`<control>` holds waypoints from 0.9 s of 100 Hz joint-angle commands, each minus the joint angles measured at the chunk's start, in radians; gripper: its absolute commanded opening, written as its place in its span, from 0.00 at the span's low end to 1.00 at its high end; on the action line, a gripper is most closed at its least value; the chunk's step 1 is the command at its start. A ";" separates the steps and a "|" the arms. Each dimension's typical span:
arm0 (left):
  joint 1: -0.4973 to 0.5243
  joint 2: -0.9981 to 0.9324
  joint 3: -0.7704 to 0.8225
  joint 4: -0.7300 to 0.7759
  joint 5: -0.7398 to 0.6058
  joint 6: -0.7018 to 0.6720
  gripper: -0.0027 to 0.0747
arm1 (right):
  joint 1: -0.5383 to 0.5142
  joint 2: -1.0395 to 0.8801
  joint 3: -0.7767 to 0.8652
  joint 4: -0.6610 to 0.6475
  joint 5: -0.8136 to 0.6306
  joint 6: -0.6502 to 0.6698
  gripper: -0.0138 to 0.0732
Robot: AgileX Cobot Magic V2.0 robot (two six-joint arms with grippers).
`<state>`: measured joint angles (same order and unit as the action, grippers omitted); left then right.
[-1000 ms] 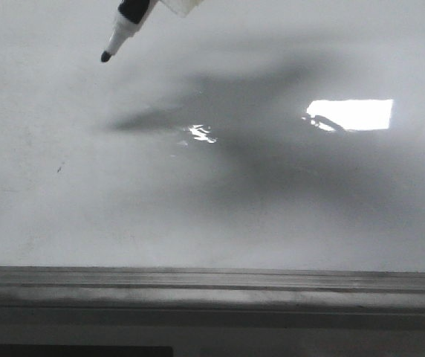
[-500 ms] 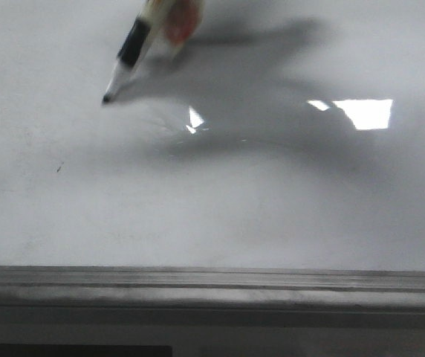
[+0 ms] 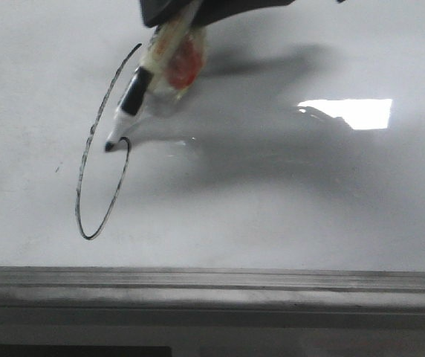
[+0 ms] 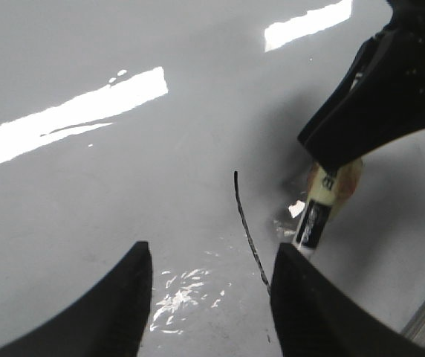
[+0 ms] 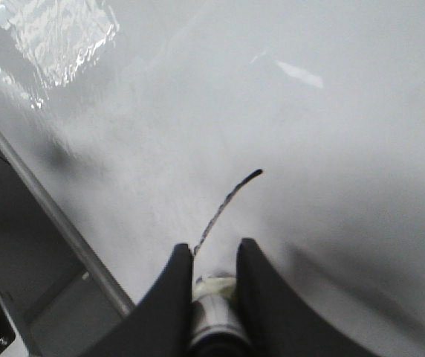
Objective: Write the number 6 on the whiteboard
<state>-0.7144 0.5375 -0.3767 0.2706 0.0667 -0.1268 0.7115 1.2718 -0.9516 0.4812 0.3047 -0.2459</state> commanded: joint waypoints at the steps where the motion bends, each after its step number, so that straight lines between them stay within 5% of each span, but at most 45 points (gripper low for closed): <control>1: 0.003 -0.001 -0.035 -0.008 -0.067 -0.009 0.47 | 0.015 0.014 -0.034 -0.018 -0.061 -0.019 0.09; 37: -0.017 -0.001 -0.035 -0.006 -0.075 -0.009 0.47 | 0.112 -0.105 -0.034 -0.004 -0.041 -0.019 0.09; 90: -0.240 0.080 -0.035 -0.003 -0.090 -0.009 0.47 | 0.159 -0.126 -0.031 -0.054 0.020 -0.019 0.09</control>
<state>-0.9201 0.5982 -0.3767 0.2738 0.0547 -0.1268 0.8699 1.1732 -0.9542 0.4319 0.3816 -0.2516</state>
